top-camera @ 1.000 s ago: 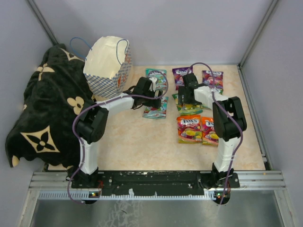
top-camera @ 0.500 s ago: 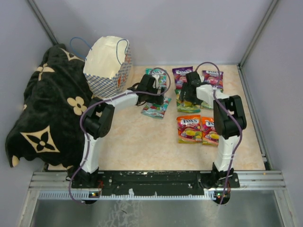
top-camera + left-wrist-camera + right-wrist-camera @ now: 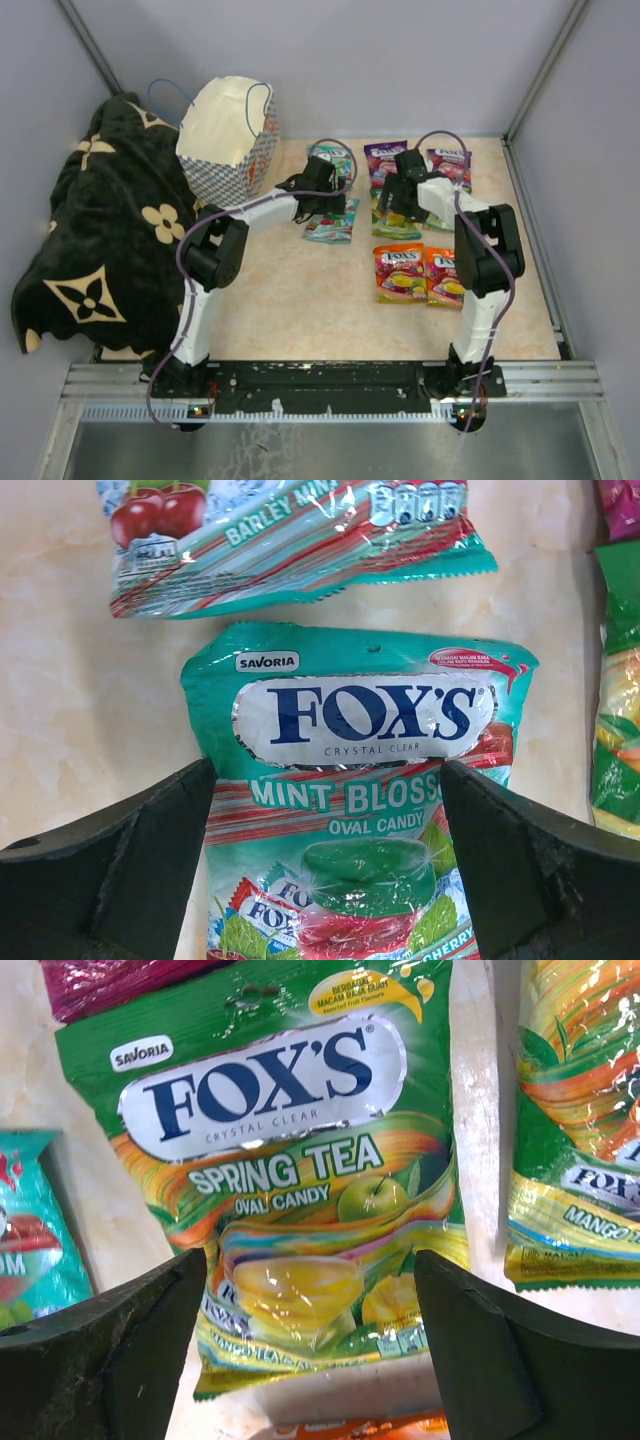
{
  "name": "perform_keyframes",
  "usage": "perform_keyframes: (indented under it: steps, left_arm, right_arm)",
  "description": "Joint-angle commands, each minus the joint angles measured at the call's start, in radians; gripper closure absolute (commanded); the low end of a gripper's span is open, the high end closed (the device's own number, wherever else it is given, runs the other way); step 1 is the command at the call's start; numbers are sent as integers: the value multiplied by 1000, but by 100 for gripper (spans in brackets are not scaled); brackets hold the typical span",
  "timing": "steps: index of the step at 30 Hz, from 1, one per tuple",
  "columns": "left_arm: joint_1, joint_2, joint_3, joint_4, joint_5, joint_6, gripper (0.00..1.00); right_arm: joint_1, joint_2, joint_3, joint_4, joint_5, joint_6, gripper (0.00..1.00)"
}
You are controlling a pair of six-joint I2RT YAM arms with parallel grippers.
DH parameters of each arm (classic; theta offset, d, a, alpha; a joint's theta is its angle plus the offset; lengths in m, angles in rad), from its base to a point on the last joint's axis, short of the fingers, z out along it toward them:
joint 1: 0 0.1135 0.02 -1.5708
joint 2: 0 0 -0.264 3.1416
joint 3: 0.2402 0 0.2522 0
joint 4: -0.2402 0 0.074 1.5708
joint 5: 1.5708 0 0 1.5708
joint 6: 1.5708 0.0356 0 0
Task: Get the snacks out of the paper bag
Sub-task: Adjust the snack at the center of the board, then reset both arms
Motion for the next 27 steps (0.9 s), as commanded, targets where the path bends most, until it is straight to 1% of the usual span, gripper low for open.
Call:
perform_keyframes:
  steps: [1,4,8,10,11,13,15,20,23,27]
  left_arm:
    - [1,30,5,-90,-103,-103,2]
    - [1,29,11,-104,-116,-131,2]
    - [2,20,13,-120,-132,-144,1]
    - [2,10,14,-123,-136,-142,1]
    - [2,1,15,-123,-130,-128,1]
    - [2,-18,33,-128,-113,-92,0]
    - [1,-53,40,-130,-106,-54,0]
    - [2,-199,-16,-90,-93,27,0]
    - [1,-312,-100,-36,-61,73,0]
    - [5,-472,-227,21,-6,116,1]
  right_arm:
    - [-2,-121,43,-52,-8,-24,13]
    - [-1,-186,23,-56,1,-25,11]
    - [-1,-285,-47,-45,-1,-25,9]
    - [1,-375,-113,-18,-47,-42,8]
    - [5,-427,-174,5,-64,-54,6]
    - [29,-490,-251,20,-63,-66,2]
    - [58,-538,-312,4,-39,-77,1]
    - [160,-642,-457,2,37,-71,1]
    - [171,-705,-538,28,39,-62,1]
    - [170,-775,-598,14,112,-53,1]
